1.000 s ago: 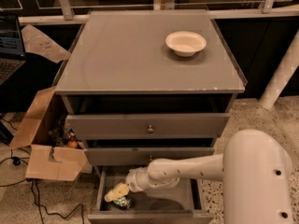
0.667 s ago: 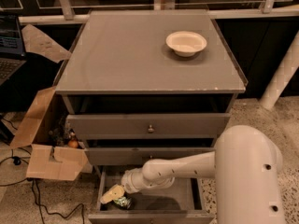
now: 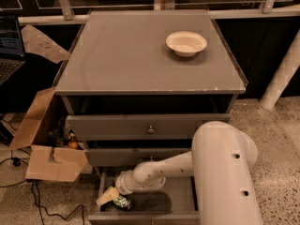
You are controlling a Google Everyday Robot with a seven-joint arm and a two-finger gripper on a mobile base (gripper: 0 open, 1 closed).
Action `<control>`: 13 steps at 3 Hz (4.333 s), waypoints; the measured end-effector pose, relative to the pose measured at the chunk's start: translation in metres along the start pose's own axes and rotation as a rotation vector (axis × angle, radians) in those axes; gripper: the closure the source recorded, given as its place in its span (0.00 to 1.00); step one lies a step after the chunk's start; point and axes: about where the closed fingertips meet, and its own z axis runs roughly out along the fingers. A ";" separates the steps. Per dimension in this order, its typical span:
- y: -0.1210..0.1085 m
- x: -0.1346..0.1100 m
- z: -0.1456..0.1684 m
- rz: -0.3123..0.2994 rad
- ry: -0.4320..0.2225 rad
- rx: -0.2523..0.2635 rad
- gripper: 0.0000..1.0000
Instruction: Place green can into top drawer
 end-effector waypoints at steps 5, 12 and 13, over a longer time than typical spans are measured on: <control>-0.063 0.061 -0.035 0.088 0.042 0.135 0.00; -0.093 0.090 0.064 0.050 -0.052 0.269 0.00; -0.090 0.093 0.069 0.050 -0.053 0.278 0.00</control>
Offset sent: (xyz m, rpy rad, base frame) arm 0.0101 -0.0338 -0.0246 -0.0341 0.0271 -0.0349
